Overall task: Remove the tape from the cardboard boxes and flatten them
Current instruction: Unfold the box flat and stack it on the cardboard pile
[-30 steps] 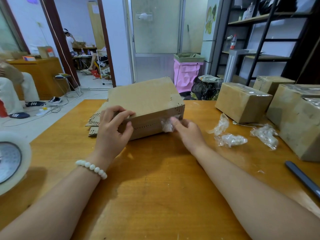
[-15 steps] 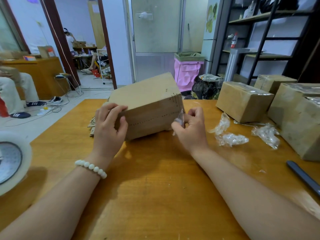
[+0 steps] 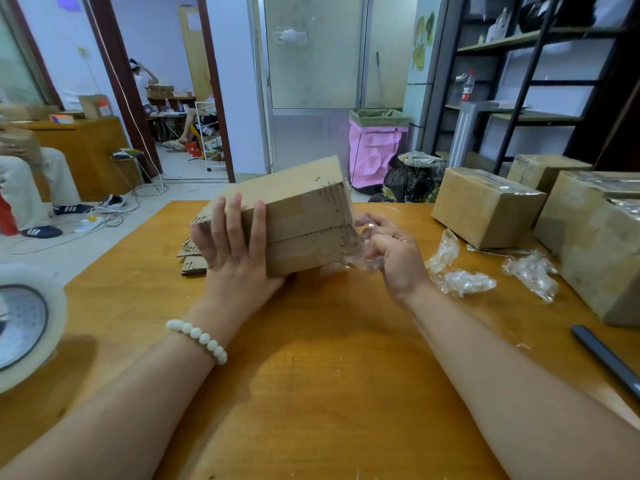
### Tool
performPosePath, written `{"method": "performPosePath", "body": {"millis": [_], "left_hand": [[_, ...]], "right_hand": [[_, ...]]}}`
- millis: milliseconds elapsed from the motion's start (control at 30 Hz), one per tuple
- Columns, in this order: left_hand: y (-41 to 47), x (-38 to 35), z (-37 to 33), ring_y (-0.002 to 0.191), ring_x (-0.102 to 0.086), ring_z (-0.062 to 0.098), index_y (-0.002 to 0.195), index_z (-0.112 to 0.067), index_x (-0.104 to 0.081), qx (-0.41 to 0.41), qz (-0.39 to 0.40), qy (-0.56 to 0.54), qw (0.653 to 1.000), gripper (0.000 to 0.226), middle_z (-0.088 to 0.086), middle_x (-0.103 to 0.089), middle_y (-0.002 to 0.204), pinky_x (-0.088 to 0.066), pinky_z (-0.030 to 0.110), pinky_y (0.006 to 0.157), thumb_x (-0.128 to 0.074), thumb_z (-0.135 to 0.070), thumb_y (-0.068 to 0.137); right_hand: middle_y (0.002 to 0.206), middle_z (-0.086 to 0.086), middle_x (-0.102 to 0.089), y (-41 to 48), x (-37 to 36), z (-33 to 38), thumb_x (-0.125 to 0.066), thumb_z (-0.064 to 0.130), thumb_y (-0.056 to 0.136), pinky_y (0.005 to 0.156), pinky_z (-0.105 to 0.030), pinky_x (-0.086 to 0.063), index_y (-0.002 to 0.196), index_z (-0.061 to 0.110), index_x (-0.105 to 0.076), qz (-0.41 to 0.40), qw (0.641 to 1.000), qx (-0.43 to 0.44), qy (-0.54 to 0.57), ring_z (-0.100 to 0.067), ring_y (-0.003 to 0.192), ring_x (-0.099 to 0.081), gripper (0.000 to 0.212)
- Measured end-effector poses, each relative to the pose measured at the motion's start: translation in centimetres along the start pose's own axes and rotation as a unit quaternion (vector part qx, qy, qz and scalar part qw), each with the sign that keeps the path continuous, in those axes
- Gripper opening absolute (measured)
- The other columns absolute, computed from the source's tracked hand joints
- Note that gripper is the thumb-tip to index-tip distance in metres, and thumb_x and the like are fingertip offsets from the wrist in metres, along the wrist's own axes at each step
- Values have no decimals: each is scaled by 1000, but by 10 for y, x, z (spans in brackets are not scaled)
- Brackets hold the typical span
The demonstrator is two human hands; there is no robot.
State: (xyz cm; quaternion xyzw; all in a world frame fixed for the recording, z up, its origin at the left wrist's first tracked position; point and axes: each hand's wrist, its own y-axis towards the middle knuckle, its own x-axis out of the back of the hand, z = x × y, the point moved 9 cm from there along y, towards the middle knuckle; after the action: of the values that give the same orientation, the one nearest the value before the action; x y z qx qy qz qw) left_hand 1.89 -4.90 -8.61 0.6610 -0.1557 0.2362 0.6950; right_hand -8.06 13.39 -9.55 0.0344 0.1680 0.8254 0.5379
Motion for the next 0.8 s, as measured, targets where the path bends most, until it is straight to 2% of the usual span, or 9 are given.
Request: {"method": "performPosePath", "body": {"millis": [100, 167, 267, 333, 433, 567, 633, 700, 800], "left_hand": [[0, 7, 1, 130, -19, 38, 144, -13, -6, 12, -34, 3, 999, 112, 13, -17, 137, -15, 72, 104, -77, -39, 63], [0, 11, 1, 127, -21, 38, 144, -13, -7, 15, -45, -3, 999, 107, 12, -19, 134, -17, 73, 103, -71, -39, 62], [1, 11, -2, 125, -21, 36, 144, -15, -8, 15, -39, -16, 999, 111, 10, -19, 132, -16, 73, 102, -77, -33, 59], [2, 12, -1, 125, -20, 35, 143, -17, -7, 24, -38, -23, 999, 115, 8, -18, 132, -16, 73, 102, -82, -30, 57], [3, 14, 5, 125, -20, 33, 142, -20, -5, 46, -39, -28, 998, 123, 5, -18, 131, -15, 73, 101, -87, -22, 50], [2, 13, 9, 126, -18, 31, 142, -22, -4, 56, -30, -36, 997, 116, 4, -17, 131, -11, 73, 103, -82, -24, 56], [2, 10, 14, 128, -15, 30, 142, -26, -1, 78, -12, -42, 996, 117, 2, -15, 132, -7, 71, 105, -81, -25, 57], [2, 5, 19, 129, -12, 29, 141, -30, 4, 108, 9, -56, 993, 125, 0, -12, 133, -4, 69, 107, -85, -23, 54], [1, 3, 23, 130, -10, 28, 140, -33, 8, 126, 16, -72, 989, 127, 0, -10, 133, -1, 67, 109, -86, -24, 55]], "right_hand": [[99, 9, -64, 0, -5, -1, -46, 1, 56, 68, -19, -50, 52, 8, -57, 34, 998, -16, 43, 9, 86, -61, 14], [79, 11, -65, 2, -7, -8, -43, 3, 50, 68, -23, -48, 67, 4, -58, 65, 992, -42, 99, -2, 80, -62, 22], [94, -4, -64, 6, -8, -14, -51, 8, 53, 80, -39, -36, 90, -3, -58, 70, 986, -63, 140, -28, 96, -53, 40], [102, -10, -66, 6, -3, -10, -63, 14, 58, 79, -39, -38, 86, -1, -57, 41, 993, -41, 104, -31, 95, -54, 32], [93, -9, -60, 2, -1, 5, -67, 20, 76, 72, -30, -49, 86, 10, -49, 14, 999, 33, -17, -24, 85, -58, 23], [78, 0, -58, -4, -9, 9, -66, 17, 88, 61, -28, -46, 87, 11, -54, 20, 990, 81, -113, -16, 68, -54, 13], [91, -7, -65, -1, -6, 7, -62, 17, 91, 65, -33, -48, 98, 5, -60, 9, 990, 69, -119, -19, 74, -60, 14], [104, -8, -68, 1, -4, 7, -58, 15, 92, 71, -31, -52, 107, 11, -64, 5, 994, 51, -97, -19, 89, -65, 16], [103, -5, -70, 3, -3, 2, -56, 11, 88, 79, -36, -52, 89, 28, -70, -15, 1000, 8, -11, -25, 99, -65, 22]]}}
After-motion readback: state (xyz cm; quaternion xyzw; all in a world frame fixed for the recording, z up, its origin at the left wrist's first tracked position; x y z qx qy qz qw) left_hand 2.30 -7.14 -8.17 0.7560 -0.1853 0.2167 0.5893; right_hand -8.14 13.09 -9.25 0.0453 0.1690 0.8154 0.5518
